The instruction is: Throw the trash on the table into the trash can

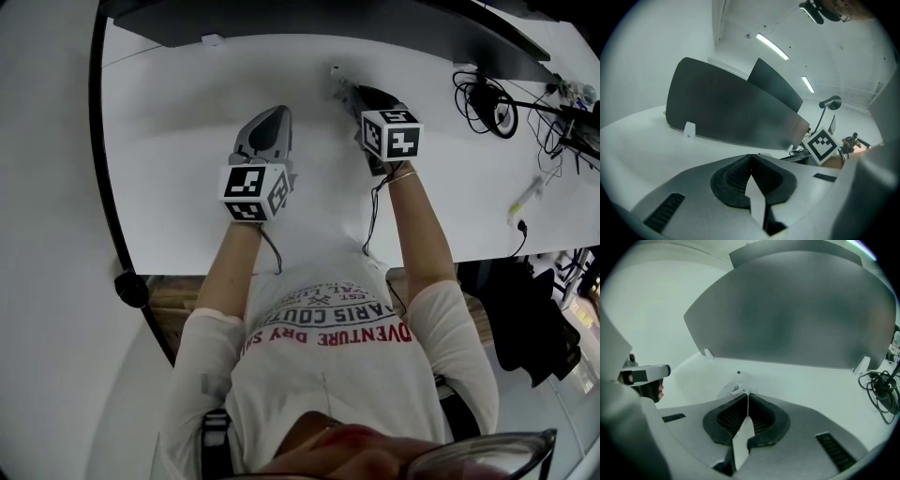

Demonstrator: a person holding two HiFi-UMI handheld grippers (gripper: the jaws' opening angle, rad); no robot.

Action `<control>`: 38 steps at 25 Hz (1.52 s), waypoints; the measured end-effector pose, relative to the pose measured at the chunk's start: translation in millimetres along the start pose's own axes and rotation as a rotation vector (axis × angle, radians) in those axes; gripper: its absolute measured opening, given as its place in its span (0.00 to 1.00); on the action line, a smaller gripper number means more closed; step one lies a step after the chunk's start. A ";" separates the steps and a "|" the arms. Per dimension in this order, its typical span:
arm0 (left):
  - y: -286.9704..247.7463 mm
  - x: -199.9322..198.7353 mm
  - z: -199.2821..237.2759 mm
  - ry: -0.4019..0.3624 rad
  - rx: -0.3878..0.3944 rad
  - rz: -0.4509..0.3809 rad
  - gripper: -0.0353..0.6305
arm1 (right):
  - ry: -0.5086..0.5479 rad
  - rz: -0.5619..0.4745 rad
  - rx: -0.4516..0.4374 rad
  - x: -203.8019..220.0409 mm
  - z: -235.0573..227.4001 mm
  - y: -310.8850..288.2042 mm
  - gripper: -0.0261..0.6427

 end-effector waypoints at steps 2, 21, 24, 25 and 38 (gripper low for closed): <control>12.9 -5.7 -5.7 0.019 -0.027 -0.016 0.09 | 0.007 -0.018 -0.045 1.1 11.9 17.6 0.08; 252.5 80.0 -109.9 0.135 -0.543 -0.117 0.09 | 0.363 0.079 -0.533 116.0 175.7 138.5 0.08; 315.1 108.1 -110.2 0.200 -0.707 -0.125 0.09 | 0.446 0.149 -0.651 150.2 234.3 141.8 0.08; 336.5 118.5 -110.1 0.223 -0.757 -0.127 0.09 | 0.473 0.172 -0.686 164.6 254.7 143.8 0.08; 565.7 294.4 -82.3 0.553 -1.147 -0.119 0.09 | 0.814 0.531 -0.923 415.1 466.0 138.5 0.08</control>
Point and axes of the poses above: the fingertips, and each gripper's own axes: y backward along the fingers, z to its left, x out of its underside, the point moved 4 cm from there along y, backward along the fingers, and after that the axes turned 13 degrees about -y, right-handed, at the moved point
